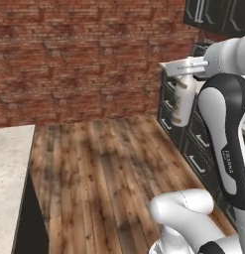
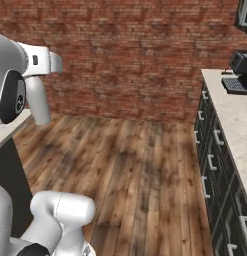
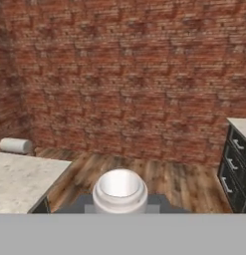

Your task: Get the candle and the liquor from the cabinet and move them to the dining counter.

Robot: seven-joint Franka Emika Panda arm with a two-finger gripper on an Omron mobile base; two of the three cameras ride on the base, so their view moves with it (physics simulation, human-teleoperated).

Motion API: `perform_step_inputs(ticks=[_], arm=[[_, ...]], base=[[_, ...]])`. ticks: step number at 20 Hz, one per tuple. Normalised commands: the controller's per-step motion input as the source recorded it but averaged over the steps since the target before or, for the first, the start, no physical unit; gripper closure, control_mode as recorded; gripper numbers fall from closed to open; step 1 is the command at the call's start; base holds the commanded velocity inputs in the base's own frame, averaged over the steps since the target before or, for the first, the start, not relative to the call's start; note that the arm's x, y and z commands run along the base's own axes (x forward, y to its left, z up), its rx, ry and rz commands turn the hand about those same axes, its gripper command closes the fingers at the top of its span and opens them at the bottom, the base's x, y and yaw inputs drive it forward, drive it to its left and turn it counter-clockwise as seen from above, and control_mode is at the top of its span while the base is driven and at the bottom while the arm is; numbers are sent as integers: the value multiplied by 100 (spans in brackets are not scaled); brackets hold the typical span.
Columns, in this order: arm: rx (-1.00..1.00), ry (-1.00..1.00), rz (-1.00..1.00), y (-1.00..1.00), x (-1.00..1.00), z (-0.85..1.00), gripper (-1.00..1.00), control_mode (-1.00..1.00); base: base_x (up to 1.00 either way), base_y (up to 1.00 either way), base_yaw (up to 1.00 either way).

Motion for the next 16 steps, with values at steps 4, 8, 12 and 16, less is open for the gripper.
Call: perform_step_inputs(ticks=[4,8,12,16], arm=[[0,0,0,0,0,0,100,100],[0,0,0,0,0,0,100,100],[0,0,0,0,0,0,100,100],[0,0,0,0,0,0,100,100]], base=[[100,0,8],[100,0,9],[100,-5,8],[100,-22,17]])
